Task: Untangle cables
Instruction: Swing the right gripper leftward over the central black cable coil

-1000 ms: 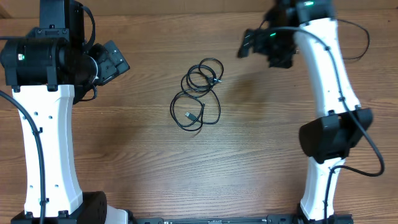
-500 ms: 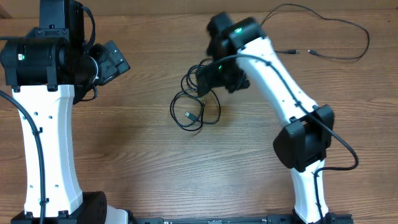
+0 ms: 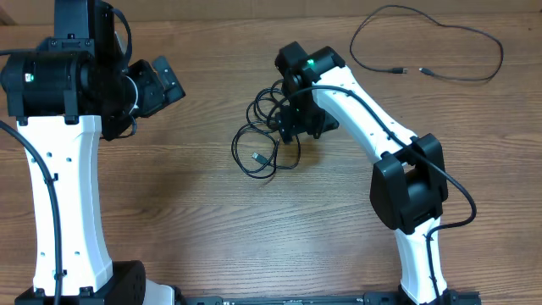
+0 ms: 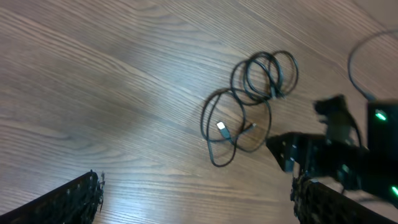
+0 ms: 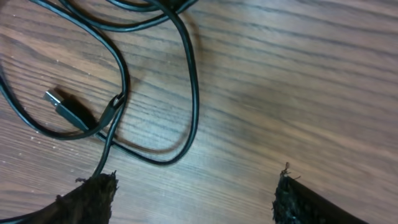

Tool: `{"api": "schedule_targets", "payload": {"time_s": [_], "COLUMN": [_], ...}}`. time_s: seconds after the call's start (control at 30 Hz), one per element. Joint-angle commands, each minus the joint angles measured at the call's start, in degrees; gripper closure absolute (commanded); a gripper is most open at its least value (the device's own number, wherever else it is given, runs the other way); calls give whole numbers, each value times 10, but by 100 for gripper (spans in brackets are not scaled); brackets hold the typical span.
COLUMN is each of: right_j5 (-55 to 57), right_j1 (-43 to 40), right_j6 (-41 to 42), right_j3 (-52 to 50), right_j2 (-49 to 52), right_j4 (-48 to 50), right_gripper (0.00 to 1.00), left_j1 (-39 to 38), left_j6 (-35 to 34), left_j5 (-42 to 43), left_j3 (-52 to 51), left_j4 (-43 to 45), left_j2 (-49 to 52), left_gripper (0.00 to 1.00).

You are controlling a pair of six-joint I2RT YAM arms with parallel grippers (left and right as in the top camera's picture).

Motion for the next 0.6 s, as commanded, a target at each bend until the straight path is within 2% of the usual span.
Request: {"api": "schedule_targets", "payload": {"time_s": [0.0,0.07,0.4,0.5,0.57], "right_j5": [-62,-65,-65,-58,-56], "right_j1": [-3,-2,0,0,0], "right_j6": [-51,-51,-44,-45,-44], "right_j3": [-32,-44,-111,-118,-122], "right_j2": [2,2,2,2,2], "right_j4": [24,38,122,140,156], "right_gripper": [27,38,60,62,66], "left_j1": [-3,-3,-3,-3,-3], "left_j6": [26,27,27,27,27], "left_j5": [26,17,12,12,12], "left_j3": [-3,-3,-3,-3,-3], "left_j4": [1,1,0,1,1], "left_j2": [4,4,4,4,4], "left_gripper": [1,1,0,0,0]}}
